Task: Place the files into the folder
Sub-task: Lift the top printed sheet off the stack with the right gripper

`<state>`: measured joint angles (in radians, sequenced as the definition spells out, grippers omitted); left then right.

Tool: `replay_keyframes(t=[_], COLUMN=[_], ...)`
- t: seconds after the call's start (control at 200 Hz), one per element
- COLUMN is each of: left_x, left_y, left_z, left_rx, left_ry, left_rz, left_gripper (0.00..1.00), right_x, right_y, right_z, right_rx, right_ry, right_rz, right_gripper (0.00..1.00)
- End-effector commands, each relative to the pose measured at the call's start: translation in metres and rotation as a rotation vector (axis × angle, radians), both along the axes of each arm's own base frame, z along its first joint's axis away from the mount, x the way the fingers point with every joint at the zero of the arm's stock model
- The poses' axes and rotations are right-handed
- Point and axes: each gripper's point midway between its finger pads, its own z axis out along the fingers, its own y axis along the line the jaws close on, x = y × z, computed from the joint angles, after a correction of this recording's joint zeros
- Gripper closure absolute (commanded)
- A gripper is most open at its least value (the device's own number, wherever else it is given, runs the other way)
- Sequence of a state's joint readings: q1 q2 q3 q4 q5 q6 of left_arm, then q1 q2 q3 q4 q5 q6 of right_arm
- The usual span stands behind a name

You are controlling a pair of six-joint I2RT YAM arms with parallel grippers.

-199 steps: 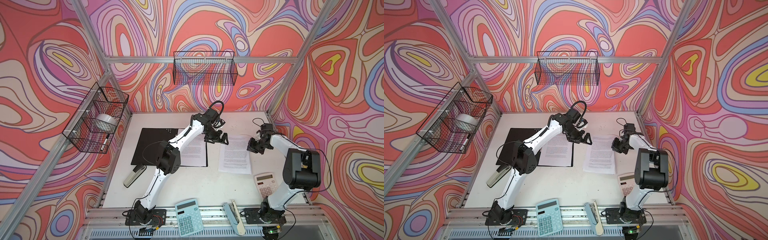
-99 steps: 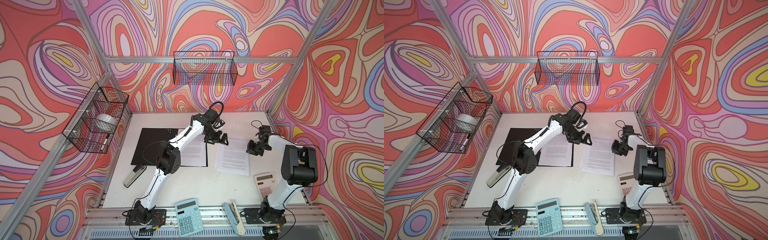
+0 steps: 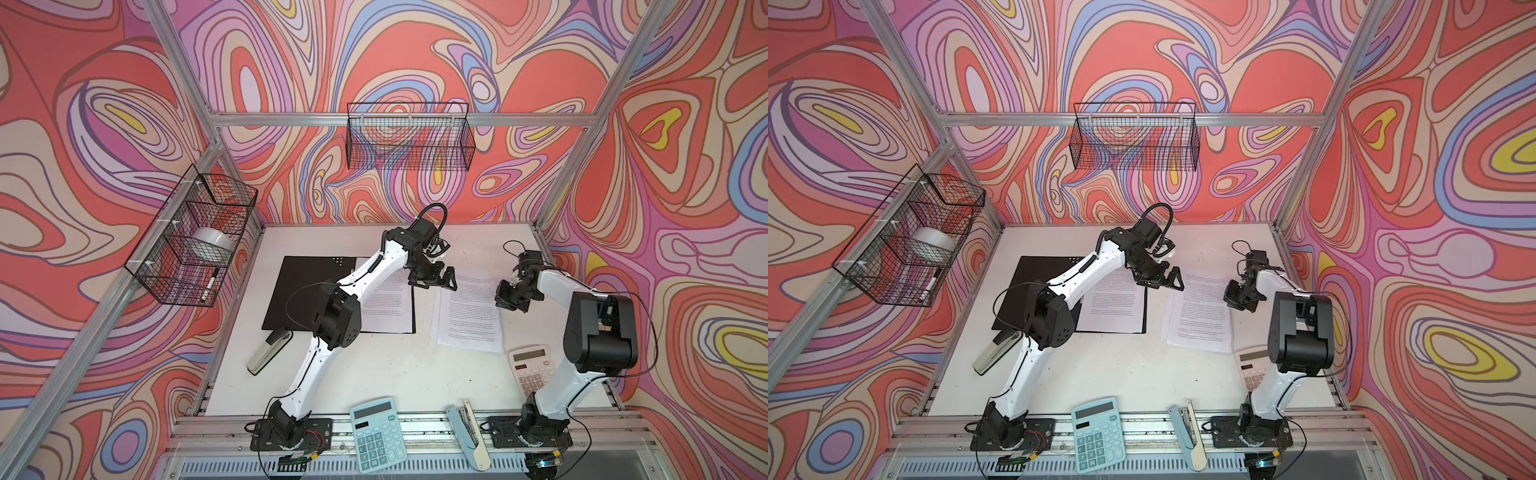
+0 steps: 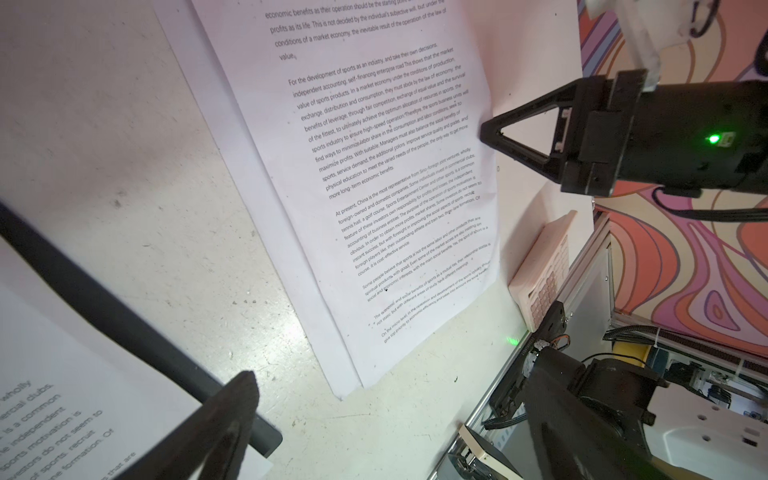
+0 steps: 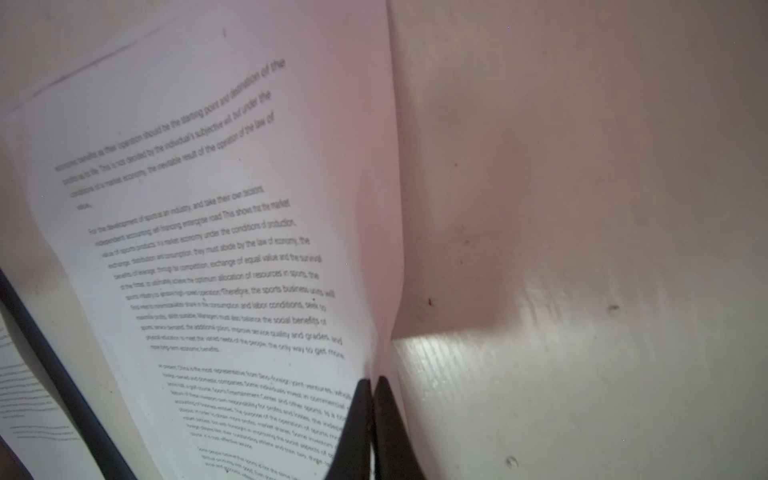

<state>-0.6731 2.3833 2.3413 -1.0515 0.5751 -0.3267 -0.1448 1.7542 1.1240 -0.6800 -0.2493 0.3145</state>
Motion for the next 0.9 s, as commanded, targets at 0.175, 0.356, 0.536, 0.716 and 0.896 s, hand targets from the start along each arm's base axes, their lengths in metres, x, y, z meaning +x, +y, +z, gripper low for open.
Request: replay_keyframes(t=[0.175, 0.356, 0.536, 0.716, 0.896], left_x=[0.007, 0.013, 0.028, 0.044, 0.049], left_y=[0.014, 0.024, 0.05, 0.092, 0.123], left_z=[0.047, 0.06, 0.09, 0.131, 0.151], left_rx=[-0.027, -0.036, -0.058, -0.052, -0.05], left_ry=[-0.099, -0.118, -0.178, -0.292, -0.329], left_rz=[0.017, 0.037, 0.086, 0.153, 0.21], left_gripper=[0.0, 0.0, 0.0, 0.0, 0.0], right_x=[0.013, 0.015, 0.02, 0.025, 0.032], right_y=[0.002, 0.005, 0.008, 0.015, 0.024], right_z=[0.059, 0.08, 0.108, 0.138, 0.157], right_rx=[0.004, 0.016, 0.037, 0.062, 0.063], right_ry=[-0.12, -0.164, -0.22, -0.277, -0.305], right_rz=[0.012, 0.011, 0.009, 0.027, 0.058], right_gripper=[1.0, 1.0, 1.0, 1.0, 1.0])
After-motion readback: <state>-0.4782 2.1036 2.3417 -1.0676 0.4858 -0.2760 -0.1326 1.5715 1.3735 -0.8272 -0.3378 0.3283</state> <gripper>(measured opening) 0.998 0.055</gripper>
